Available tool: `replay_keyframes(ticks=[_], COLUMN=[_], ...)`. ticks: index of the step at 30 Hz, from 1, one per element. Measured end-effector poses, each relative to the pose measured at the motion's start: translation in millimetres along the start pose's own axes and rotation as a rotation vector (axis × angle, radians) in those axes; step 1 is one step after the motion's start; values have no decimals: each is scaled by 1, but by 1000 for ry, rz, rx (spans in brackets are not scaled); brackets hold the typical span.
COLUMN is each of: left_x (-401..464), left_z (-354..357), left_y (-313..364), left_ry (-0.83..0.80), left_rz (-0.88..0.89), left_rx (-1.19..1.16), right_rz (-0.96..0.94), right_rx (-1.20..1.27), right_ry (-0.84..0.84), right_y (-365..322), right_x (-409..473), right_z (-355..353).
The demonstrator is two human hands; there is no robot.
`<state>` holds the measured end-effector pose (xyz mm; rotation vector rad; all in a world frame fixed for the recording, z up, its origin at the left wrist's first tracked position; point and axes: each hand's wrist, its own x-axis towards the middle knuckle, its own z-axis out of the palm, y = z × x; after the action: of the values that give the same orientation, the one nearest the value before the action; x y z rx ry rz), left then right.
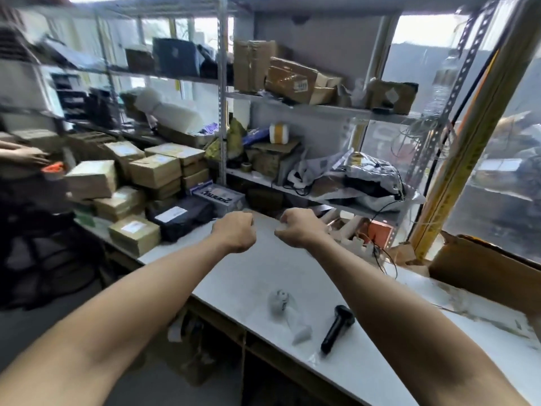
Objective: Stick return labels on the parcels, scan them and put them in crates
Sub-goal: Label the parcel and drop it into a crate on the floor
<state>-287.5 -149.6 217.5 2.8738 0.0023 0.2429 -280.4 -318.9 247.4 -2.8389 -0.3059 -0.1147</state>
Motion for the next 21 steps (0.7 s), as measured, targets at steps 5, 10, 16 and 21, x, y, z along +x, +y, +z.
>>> replay_keyframes(ticks=[5,10,16,21], left_x=[16,49,115,166], left_z=[2,11,18,19], left_y=[-52,-103,-150,-173], left_ry=[-21,-80,-116,-109], left_rz=[-118,-207,-240,-231], left_rx=[29,83,156,180], right_rz=[-102,-190,-263,-291], right_rx=[10,18,19,7], right_ry=[-48,-101,-151,-195], right_y=[-44,-78,-98,-100], right_x=[53,118,204,266], right_z=[29,66,106,132])
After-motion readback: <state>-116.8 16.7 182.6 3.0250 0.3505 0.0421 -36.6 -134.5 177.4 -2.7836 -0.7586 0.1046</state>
